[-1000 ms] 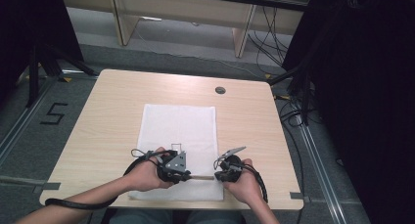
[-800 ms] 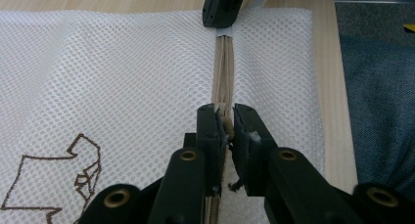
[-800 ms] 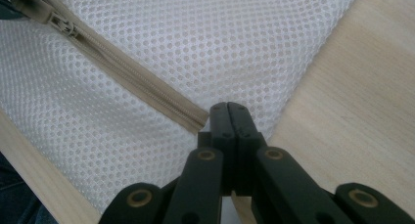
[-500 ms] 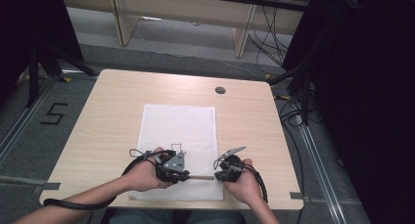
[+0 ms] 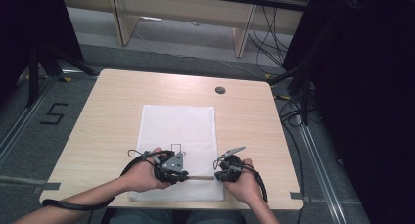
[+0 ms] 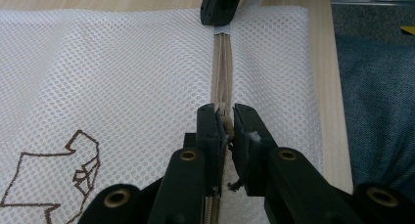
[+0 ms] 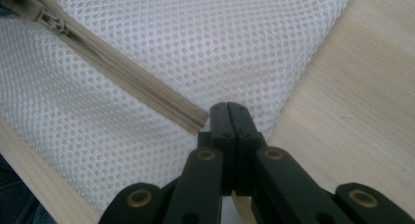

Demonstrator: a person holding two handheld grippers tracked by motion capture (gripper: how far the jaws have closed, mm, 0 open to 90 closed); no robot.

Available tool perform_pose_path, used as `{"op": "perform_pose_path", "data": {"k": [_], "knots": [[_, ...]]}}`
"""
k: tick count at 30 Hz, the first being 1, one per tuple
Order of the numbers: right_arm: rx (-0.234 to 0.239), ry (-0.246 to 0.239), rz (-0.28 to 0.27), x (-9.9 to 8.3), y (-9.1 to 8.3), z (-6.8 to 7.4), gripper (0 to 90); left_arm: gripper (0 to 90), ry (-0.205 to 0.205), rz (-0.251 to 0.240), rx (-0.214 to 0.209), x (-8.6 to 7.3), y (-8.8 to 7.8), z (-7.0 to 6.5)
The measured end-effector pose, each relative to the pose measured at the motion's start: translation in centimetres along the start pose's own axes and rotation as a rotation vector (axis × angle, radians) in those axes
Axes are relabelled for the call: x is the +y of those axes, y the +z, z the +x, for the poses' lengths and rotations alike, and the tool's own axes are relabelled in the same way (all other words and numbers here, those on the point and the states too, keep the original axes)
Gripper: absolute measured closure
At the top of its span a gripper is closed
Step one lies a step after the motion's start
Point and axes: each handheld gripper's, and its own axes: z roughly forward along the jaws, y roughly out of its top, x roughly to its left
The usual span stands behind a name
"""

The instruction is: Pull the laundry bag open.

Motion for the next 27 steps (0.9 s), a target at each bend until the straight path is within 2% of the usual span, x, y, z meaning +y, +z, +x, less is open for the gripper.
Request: {"op": "perform_pose_path", "data": {"k": [7,9,11,12,14,15,17,18,22,24,25,27], "knots": [[0.000,-0.004,-0.004,-0.01,0.00,-0.03,90.0,81.5,-0.003,0.004,-0.001,-0.11,-0.15,0.08],[-0.005,0.027,0.015,-0.02,-0.11,0.15,90.0,81.5,0.002,-0.001,0.000,-0.18,-0.16,0.07],[-0.001,0.000,0.000,-0.01,-0.01,-0.01,90.0,81.4,0.007,0.004,0.005,-0.24,-0.17,0.04],[-0.001,-0.001,0.000,-0.01,-0.01,-0.01,90.0,81.5,-0.008,0.001,-0.002,-0.28,-0.20,0.03],[0.000,0.003,0.000,-0.01,0.00,0.03,90.0,81.5,0.005,0.009,0.000,-0.32,-0.30,0.09],[0.001,0.005,0.000,-0.02,0.01,0.05,90.0,81.5,-0.012,-0.002,-0.003,-0.37,-0.31,0.09],[-0.002,0.003,0.000,0.00,0.00,0.02,90.0,81.5,-0.002,0.006,0.005,-0.40,-0.37,0.12],[-0.002,-0.002,-0.002,0.01,0.00,0.00,90.0,81.4,-0.011,-0.001,-0.001,-0.43,-0.38,0.14],[0.000,0.020,0.008,0.00,-0.04,0.15,90.0,81.5,-0.001,0.011,0.003,-0.46,-0.38,0.10],[-0.007,0.023,0.012,0.00,-0.08,0.15,90.0,81.5,-0.010,0.006,0.000,-0.54,-0.48,0.14],[-0.004,0.004,0.001,0.01,-0.01,0.03,90.0,81.4,-0.004,0.003,0.000,-0.57,-0.58,0.21],[-0.005,0.007,0.003,0.01,-0.01,0.05,90.0,81.4,-0.018,0.000,-0.002,-0.65,-0.63,0.14]]}}
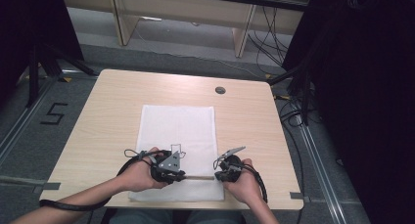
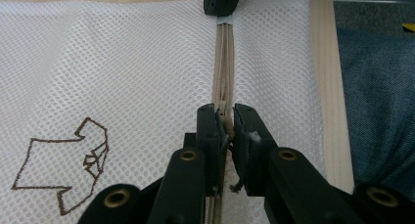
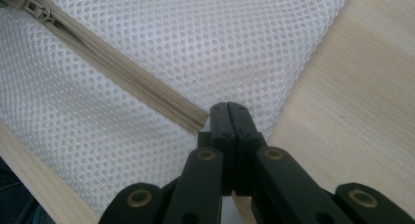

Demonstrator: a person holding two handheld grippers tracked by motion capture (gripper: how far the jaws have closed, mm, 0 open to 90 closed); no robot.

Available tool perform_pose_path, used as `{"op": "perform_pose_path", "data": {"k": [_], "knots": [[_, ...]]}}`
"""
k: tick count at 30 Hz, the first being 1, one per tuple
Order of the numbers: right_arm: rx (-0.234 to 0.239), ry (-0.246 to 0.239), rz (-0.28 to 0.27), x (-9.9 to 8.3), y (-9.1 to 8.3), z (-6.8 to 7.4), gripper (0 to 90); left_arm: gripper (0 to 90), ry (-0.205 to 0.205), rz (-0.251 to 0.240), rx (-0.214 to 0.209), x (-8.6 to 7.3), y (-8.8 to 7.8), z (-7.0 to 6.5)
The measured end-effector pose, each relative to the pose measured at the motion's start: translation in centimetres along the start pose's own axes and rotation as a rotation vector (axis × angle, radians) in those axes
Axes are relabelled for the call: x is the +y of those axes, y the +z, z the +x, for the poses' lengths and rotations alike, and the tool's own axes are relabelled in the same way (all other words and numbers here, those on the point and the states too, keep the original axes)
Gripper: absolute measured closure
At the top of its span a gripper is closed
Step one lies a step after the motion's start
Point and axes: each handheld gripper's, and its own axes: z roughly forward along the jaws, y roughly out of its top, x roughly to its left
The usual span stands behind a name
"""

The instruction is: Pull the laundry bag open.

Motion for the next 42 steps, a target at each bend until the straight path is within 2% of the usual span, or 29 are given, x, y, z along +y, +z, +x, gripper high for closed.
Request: {"op": "perform_pose_path", "data": {"k": [1,2,4,12,15,20,27,28,30,37,38,39,42], "knots": [[-0.004,0.019,0.011,-0.01,-0.08,0.12,90.0,81.4,0.006,0.003,0.002,0.00,-0.01,-0.01],[0.000,-0.002,-0.002,0.01,0.01,-0.01,90.0,81.4,0.012,0.007,0.003,0.01,0.01,-0.03],[0.002,0.016,0.006,0.00,-0.02,0.12,90.0,81.4,0.011,0.006,0.002,0.00,0.01,-0.03],[0.001,0.015,0.006,0.00,-0.03,0.13,90.0,81.5,0.008,0.003,0.000,-0.02,-0.02,-0.04],[0.000,0.014,0.008,0.01,-0.03,0.13,90.0,81.5,0.020,0.009,-0.001,-0.05,-0.09,-0.01],[-0.001,0.013,0.008,0.01,-0.03,0.12,90.0,81.5,0.006,-0.001,0.001,-0.21,-0.26,0.01],[-0.008,0.022,0.015,-0.01,-0.11,0.15,90.0,81.4,0.011,0.006,0.003,-0.33,-0.42,0.07],[0.000,0.001,0.000,0.01,0.01,0.04,90.0,81.5,0.010,0.002,0.008,-0.39,-0.47,0.10],[0.000,0.001,0.000,0.01,0.01,0.04,90.0,81.5,-0.004,-0.007,0.003,-0.49,-0.53,0.09],[0.000,0.001,0.000,0.00,0.01,0.04,90.0,81.4,0.011,0.004,0.005,-0.48,-0.60,0.12],[0.000,-0.001,-0.002,0.00,0.01,0.02,90.0,81.5,-0.004,-0.006,0.005,-0.52,-0.59,0.08],[0.004,0.035,0.014,-0.02,-0.08,0.31,90.0,81.5,0.006,-0.006,0.006,-0.53,-0.64,0.14],[-0.009,0.022,0.016,-0.01,-0.12,0.14,90.0,81.5,-0.001,-0.003,0.000,-0.55,-0.60,0.04]]}}
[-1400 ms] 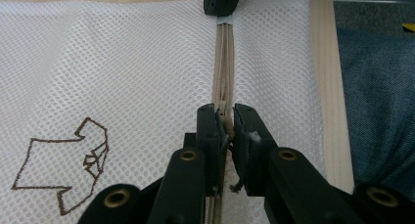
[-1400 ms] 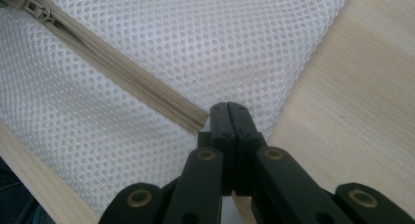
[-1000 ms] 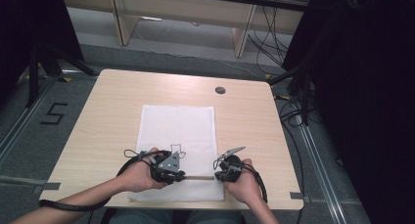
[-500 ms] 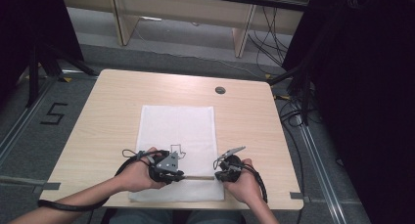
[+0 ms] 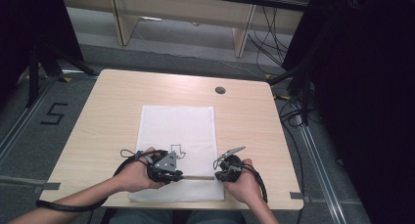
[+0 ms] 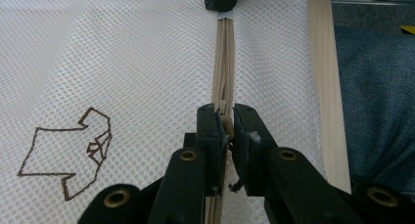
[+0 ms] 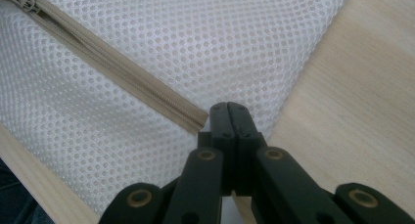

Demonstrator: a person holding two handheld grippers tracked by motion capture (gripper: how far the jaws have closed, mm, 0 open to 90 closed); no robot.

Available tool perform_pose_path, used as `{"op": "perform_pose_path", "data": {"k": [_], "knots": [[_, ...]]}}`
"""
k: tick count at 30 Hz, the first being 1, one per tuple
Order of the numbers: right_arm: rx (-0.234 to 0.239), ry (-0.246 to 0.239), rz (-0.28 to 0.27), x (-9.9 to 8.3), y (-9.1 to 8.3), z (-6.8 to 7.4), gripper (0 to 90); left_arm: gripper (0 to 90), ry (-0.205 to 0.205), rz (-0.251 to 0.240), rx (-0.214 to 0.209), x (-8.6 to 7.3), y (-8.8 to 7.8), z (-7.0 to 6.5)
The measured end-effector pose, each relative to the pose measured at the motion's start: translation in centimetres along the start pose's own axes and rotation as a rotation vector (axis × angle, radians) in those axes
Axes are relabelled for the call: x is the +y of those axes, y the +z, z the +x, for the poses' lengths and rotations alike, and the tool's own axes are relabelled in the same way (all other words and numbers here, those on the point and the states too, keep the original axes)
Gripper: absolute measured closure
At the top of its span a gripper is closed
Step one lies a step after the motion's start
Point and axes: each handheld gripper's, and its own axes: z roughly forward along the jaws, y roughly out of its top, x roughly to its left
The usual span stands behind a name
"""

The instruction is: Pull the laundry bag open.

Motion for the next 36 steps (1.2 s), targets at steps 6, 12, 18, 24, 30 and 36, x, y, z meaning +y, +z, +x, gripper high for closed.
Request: {"op": "perform_pose_path", "data": {"k": [6,12,18,24,30,36], "knots": [[0.006,0.002,-0.002,0.00,0.03,0.04,90.0,81.5,0.000,-0.001,0.004,-0.09,-0.26,0.08],[0.007,-0.001,-0.004,0.00,0.05,0.02,90.0,81.5,0.001,0.002,0.002,-0.23,-0.32,0.08],[0.006,-0.031,-0.020,0.02,0.12,-0.18,90.0,81.5,0.004,0.002,0.002,-0.22,-0.40,0.11],[0.006,-0.031,-0.021,0.01,0.12,-0.17,90.0,81.5,-0.002,0.001,0.003,-0.38,-0.56,0.08],[0.006,-0.029,-0.020,0.02,0.13,-0.14,90.0,81.4,0.003,-0.006,0.007,-0.57,-0.67,0.07],[0.000,0.001,-0.001,-0.01,0.00,0.00,90.0,81.5,-0.003,-0.007,0.006,-0.69,-0.86,0.13]]}}
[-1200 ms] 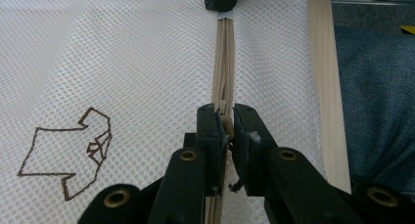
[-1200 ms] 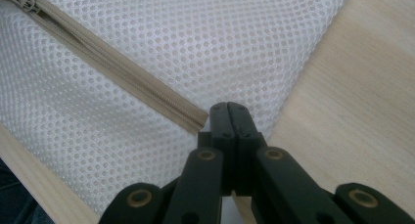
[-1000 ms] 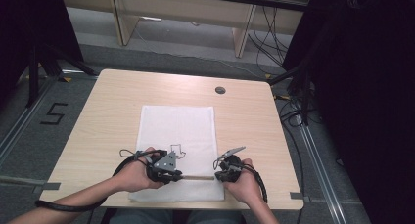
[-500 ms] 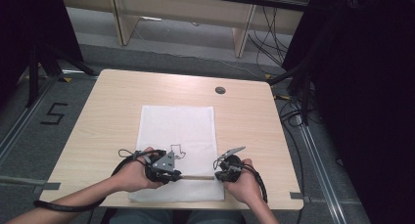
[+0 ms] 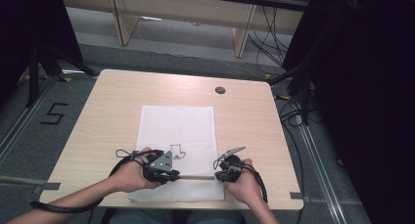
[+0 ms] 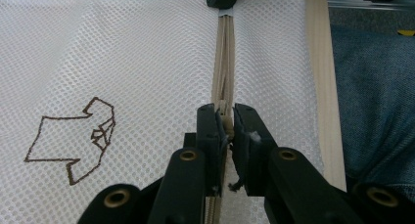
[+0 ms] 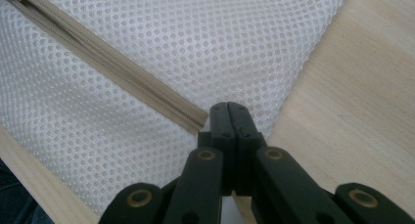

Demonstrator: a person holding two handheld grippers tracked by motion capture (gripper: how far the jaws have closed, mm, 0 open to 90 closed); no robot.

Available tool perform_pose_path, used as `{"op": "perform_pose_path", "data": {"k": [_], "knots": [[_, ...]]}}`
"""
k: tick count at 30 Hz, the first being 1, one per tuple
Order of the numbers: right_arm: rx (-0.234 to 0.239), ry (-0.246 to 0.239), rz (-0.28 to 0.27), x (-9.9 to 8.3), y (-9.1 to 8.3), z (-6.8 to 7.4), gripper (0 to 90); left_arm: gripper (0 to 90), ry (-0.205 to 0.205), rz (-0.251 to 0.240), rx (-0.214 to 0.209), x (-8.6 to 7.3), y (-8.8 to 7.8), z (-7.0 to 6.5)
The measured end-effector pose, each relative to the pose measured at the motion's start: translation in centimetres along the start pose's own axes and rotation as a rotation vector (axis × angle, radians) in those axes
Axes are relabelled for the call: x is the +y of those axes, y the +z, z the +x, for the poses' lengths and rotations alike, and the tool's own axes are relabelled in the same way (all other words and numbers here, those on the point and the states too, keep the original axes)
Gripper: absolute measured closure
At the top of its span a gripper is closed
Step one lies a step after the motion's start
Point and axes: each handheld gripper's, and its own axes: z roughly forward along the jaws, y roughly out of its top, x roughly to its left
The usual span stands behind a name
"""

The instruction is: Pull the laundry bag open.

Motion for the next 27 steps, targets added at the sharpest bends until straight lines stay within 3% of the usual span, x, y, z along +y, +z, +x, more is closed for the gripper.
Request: {"op": "perform_pose_path", "data": {"k": [5,7,8,9,15,16,18,19,23,27], "knots": [[0.000,-0.001,0.000,0.00,0.00,0.00,90.0,81.5,-0.006,-0.006,0.001,-0.15,0.04,-0.11],[0.005,-0.029,-0.018,0.02,0.12,-0.16,90.0,81.4,-0.004,0.000,0.002,-0.13,0.00,-0.10],[0.007,-0.010,-0.007,0.00,0.07,-0.04,90.0,81.4,0.004,0.000,0.003,-0.15,-0.04,-0.07],[0.006,-0.011,-0.008,0.00,0.07,-0.04,90.0,81.4,-0.014,-0.006,-0.004,-0.21,-0.07,-0.07],[-0.002,-0.001,0.001,0.00,0.00,0.01,90.0,81.4,-0.020,-0.006,-0.002,-0.54,-0.20,-0.07],[0.004,-0.027,-0.016,0.01,0.11,-0.15,90.0,81.4,-0.016,-0.004,0.000,-0.55,-0.20,-0.07],[0.003,-0.033,-0.019,0.02,0.11,-0.18,90.0,81.5,0.000,0.002,0.003,-0.59,-0.30,0.04],[-0.002,0.000,0.000,0.00,0.00,0.01,90.0,81.5,-0.009,0.005,0.001,-0.61,-0.33,0.00],[-0.001,0.000,0.000,0.00,0.00,-0.01,90.0,81.4,-0.023,0.001,-0.002,-0.79,-0.50,0.01],[-0.002,-0.002,0.000,0.01,0.01,0.00,90.0,81.4,-0.007,0.004,0.005,-0.87,-0.55,-0.04]]}}
